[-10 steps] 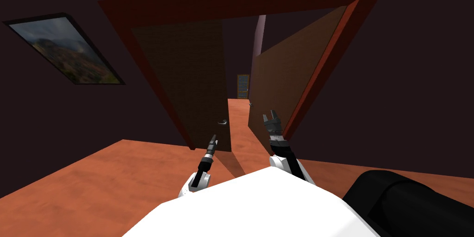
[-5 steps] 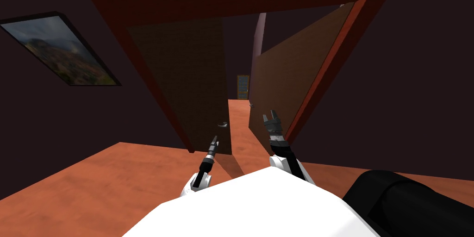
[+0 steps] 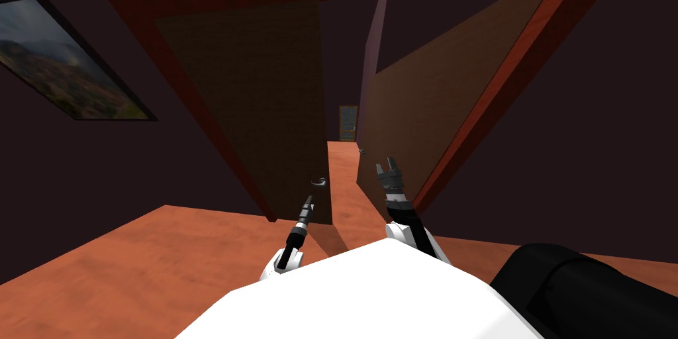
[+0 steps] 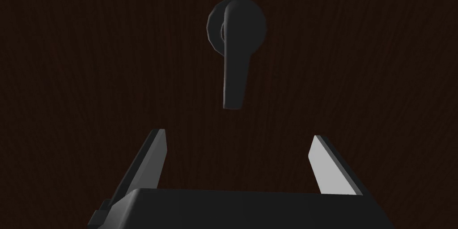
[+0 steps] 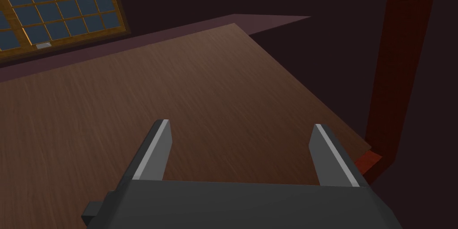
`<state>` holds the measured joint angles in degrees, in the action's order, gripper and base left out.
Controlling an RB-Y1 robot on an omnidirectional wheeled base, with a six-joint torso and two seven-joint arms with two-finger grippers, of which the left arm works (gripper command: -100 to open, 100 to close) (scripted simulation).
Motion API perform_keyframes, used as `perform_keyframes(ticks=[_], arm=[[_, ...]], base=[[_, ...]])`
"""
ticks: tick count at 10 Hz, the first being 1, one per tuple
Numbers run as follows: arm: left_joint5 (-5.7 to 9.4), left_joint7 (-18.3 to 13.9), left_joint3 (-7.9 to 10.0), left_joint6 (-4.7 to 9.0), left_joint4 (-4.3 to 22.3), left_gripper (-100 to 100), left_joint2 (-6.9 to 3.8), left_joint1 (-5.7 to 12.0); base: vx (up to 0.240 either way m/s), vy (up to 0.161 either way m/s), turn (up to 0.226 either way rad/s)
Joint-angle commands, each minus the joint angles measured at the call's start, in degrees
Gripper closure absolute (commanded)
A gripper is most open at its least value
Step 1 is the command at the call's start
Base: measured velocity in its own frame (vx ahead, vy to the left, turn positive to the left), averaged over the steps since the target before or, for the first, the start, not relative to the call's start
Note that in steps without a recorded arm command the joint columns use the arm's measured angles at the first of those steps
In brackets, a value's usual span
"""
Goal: Push the door open
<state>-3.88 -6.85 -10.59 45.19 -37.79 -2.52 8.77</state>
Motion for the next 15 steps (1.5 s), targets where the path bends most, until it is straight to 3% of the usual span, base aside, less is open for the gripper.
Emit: perform_keyframes(ticks=[1,4,8,9,10,15], arm=[[0.11,0.15,0.22,-0.02,0.21,-100,-0.52,0.11],[0.26,0.37,0.54,-0.05,0.52,-100,-0.72,0.26],[0.53,0.74,1.09,-0.1,1.05,-100,0.16,0.53],[0.5,0.67,1.02,-0.02,1.15,-100,-0.06,0.61],[0.5,0.67,1.02,-0.02,1.15,100,-0.06,0.61],[0.5,0.67,1.02,-0.02,1.15,100,-0.06,0.61]], base=[[0.121,-0.027,-0.039],[0.161,-0.067,-0.023],[0.202,-0.034,-0.027],[0.083,-0.009,-0.003],[-0.009,0.0,0.005],[-0.008,0.002,-0.005]])
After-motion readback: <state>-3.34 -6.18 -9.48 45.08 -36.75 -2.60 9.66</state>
